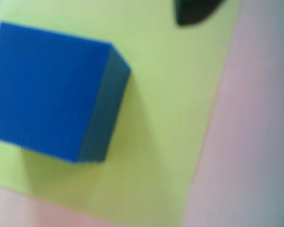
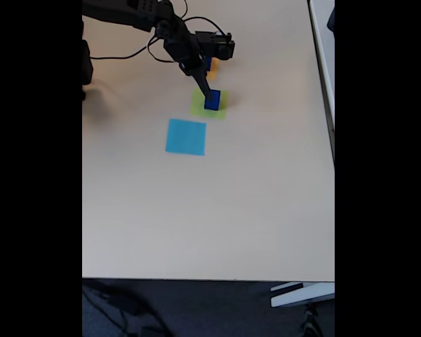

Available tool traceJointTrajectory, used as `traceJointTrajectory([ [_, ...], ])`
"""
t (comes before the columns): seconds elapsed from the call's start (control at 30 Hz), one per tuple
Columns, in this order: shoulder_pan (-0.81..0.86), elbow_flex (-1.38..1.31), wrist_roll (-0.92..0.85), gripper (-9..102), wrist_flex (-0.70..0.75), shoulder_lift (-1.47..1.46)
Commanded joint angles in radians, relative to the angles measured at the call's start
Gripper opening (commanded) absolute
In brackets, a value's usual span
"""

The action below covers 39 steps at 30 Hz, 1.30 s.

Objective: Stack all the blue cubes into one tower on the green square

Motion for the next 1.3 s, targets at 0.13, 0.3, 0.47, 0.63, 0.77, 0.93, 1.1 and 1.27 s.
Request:
traceJointTrajectory([
  [0.13, -0.009, -0.187, 0.026, 55, 0.046, -0.086],
  [0.3, -0.006, -0.206, 0.026, 54, 0.051, -0.147],
  [0.47, 0.008, -0.146, 0.025, 53, 0.029, -0.144],
  [0.63, 0.044, -0.117, -0.006, 50, 0.006, -0.147],
  [0.77, 0.071, -0.100, -0.031, 49, -0.041, -0.173],
  [0.93, 0.087, -0.118, -0.054, 49, -0.049, -0.196],
  [1.1, 0.078, -0.135, -0.043, 47, -0.049, -0.222],
  [1.27, 0.072, -0.143, -0.043, 43, -0.052, -0.230],
])
